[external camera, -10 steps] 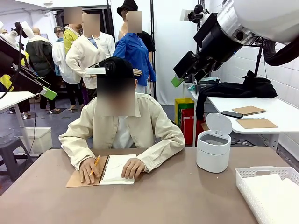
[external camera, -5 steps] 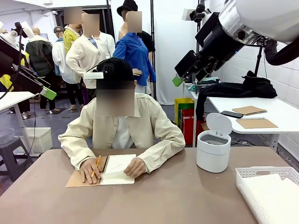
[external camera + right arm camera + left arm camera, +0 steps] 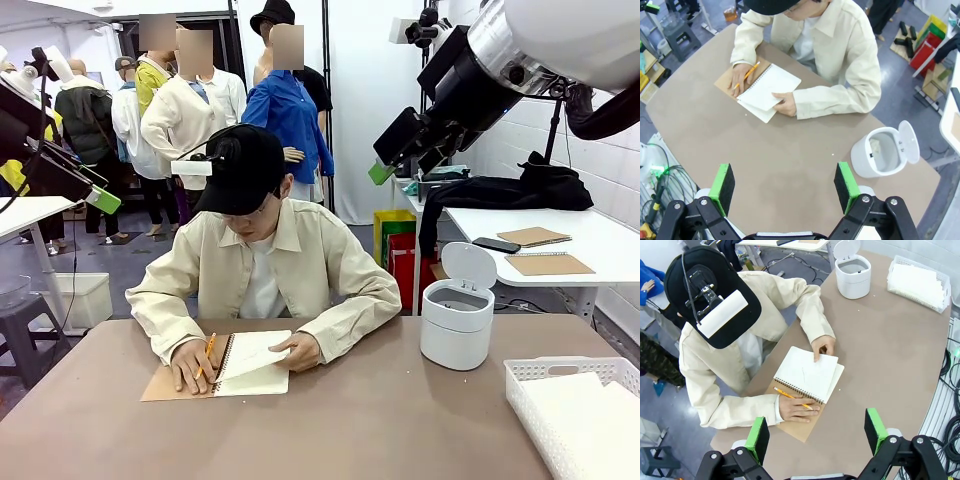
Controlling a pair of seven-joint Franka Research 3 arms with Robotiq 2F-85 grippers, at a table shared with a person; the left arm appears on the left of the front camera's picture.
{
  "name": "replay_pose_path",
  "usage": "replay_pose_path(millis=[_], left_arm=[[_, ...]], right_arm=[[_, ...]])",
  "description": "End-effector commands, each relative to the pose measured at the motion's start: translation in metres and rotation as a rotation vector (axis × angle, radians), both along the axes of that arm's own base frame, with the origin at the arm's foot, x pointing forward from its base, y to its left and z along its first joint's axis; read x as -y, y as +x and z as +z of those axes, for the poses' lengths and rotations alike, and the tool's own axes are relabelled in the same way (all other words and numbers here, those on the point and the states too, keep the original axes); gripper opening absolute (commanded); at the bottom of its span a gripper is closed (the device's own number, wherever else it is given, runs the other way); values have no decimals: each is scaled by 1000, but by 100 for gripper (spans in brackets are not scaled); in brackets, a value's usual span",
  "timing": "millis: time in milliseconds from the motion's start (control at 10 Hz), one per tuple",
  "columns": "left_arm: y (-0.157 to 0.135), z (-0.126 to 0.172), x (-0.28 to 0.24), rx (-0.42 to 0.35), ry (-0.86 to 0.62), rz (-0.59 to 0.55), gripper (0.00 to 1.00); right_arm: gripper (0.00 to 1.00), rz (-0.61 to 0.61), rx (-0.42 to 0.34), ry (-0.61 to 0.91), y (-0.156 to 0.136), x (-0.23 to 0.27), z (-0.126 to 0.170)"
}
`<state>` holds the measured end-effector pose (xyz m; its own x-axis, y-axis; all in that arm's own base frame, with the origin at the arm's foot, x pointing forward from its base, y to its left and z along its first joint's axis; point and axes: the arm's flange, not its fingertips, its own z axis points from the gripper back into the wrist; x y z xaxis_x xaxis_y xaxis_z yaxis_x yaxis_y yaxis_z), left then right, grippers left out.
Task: Sort the paper based on its condition.
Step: If a person hands you a paper, place it in the Organizing basket , and if it's crumpled, put it in the Trash can.
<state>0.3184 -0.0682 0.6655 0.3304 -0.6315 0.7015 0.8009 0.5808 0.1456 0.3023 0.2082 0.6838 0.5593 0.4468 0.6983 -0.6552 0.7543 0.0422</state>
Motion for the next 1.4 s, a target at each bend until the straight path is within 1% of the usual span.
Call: replay_pose_path(millis=[0,1300], left_arm=[[0,1,-1,1,-3,0,100],[0,1,-1,1,-3,0,100]], right_arm=[[100,2,0,-2,0,-1,-1],[100,2,0,-2,0,-1,-1]])
